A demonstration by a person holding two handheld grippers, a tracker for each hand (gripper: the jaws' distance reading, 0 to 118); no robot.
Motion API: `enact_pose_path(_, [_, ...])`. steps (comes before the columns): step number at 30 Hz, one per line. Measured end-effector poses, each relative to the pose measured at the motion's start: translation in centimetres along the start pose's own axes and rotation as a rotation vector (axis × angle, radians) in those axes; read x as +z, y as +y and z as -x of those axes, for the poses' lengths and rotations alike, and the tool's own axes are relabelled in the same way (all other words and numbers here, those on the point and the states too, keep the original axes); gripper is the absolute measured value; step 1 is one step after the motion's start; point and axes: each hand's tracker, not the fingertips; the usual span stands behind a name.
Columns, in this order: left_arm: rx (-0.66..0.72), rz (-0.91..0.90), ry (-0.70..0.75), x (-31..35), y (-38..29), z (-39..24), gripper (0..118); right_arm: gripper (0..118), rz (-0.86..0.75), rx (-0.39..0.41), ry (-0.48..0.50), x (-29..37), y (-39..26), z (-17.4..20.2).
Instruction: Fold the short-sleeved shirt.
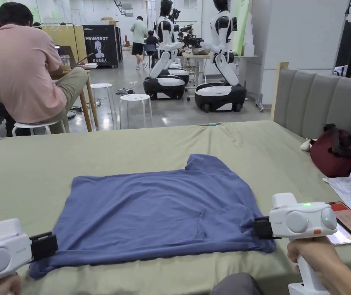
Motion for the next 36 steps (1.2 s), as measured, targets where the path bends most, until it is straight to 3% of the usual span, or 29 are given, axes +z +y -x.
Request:
enact_pose_path(1, [0.013,0.017,-0.002,0.3,0.6,-0.3,99,55,-0.013,0.010,-0.010,0.5,0.1,0.2])
enact_pose_path(2, [0.017,0.023,-0.009,0.9,0.6,-0.2,69,21,-0.021,0.016,-0.016,0.9,0.2,0.4])
enact_pose_path(3, [0.010,0.017,-0.013,1.4,0.9,-0.6,35,2,-0.031,0.023,-0.020,1.0,0.2,0.7])
enact_pose_path(4, [-0.013,0.004,-0.007,1.8,1.0,-1.0,5,0,-0.039,0.026,-0.026,1.1,0.1,0.9])
enact_pose_path(5, [-0.045,-0.004,0.011,2.0,1.1,-1.5,0,0,-0.051,0.026,-0.033,1.3,0.0,1.0])
enact_pose_path(10, [-0.021,0.025,0.001,2.2,1.1,-0.9,1,0,-0.040,0.026,-0.002,1.2,-0.8,1.1])
enact_pose_path(12, [-0.022,0.021,0.007,1.7,0.9,-0.9,44,0,-0.025,0.017,0.013,0.9,-1.0,1.1])
enact_pose_path(13, [-0.028,0.023,0.006,1.2,0.7,-0.8,55,0,-0.017,0.011,0.023,0.7,-1.2,1.0])
enact_pose_path(14, [-0.039,0.039,0.002,0.7,0.4,-0.2,55,0,-0.011,0.006,0.032,0.6,-1.5,1.0])
enact_pose_path(15, [-0.053,0.090,-0.004,0.0,0.0,-0.1,83,0,-0.006,0.002,0.037,0.6,-1.6,1.1])
enact_pose_path(16, [-0.052,0.121,0.011,-0.5,-0.3,0.0,99,0,0.000,0.001,0.041,0.8,-1.7,1.4])
enact_pose_path(17, [-0.040,0.112,0.024,-0.9,-0.6,0.0,97,0,0.009,0.005,0.042,0.7,-1.9,1.5])
enact_pose_path(20, [-0.007,0.141,0.037,-2.2,-1.4,0.6,73,0,0.020,0.017,0.039,0.4,-2.0,1.7])
enact_pose_path(26, [-0.021,0.196,0.036,-2.9,-2.6,0.9,74,0,0.030,0.021,0.040,0.8,-2.1,1.9])
enact_pose_path(27, [-0.033,0.208,0.017,-3.0,-2.8,0.8,70,0,0.032,0.022,0.038,0.8,-2.0,1.9])
enact_pose_path(28, [-0.038,0.206,0.017,-2.9,-3.0,0.7,59,0,0.033,0.022,0.037,0.9,-2.0,2.0])
enact_pose_path(29, [-0.046,0.206,0.016,-2.9,-3.2,0.6,33,0,0.035,0.021,0.037,0.9,-2.0,2.1])
enact_pose_path(31, [-0.055,0.203,0.012,-2.8,-3.1,0.4,11,0,0.037,0.016,0.038,1.1,-2.0,2.2])
enact_pose_path(36, [-0.061,0.202,0.018,-2.6,-2.5,0.3,5,1,0.042,0.020,0.040,0.9,-1.7,2.2])
